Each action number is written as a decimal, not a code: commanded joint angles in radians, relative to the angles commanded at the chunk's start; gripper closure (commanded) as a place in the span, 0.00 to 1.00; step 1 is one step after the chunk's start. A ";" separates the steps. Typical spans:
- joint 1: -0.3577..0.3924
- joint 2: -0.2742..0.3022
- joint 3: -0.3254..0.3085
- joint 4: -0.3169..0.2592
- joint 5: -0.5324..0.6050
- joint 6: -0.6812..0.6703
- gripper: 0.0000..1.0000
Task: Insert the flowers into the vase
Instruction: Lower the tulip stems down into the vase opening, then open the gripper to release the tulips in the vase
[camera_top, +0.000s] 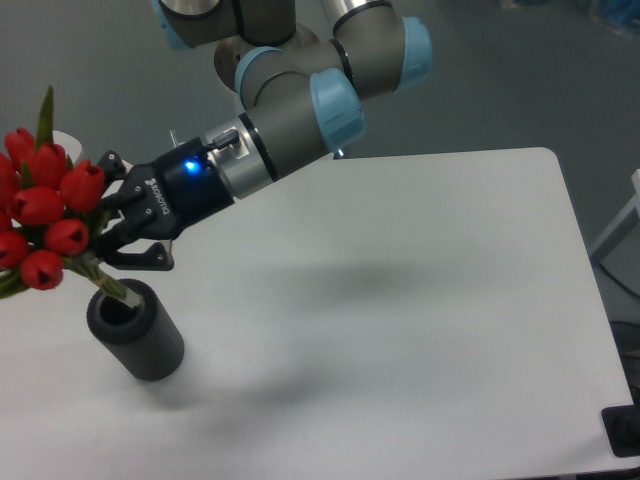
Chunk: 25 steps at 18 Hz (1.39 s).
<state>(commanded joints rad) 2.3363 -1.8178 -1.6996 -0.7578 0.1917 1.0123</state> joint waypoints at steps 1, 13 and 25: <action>-0.005 -0.002 -0.006 0.000 0.000 0.012 0.71; 0.002 -0.034 -0.149 -0.002 0.000 0.213 0.71; 0.017 -0.133 -0.184 -0.002 0.000 0.281 0.51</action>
<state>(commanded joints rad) 2.3531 -1.9512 -1.8837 -0.7593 0.1917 1.2931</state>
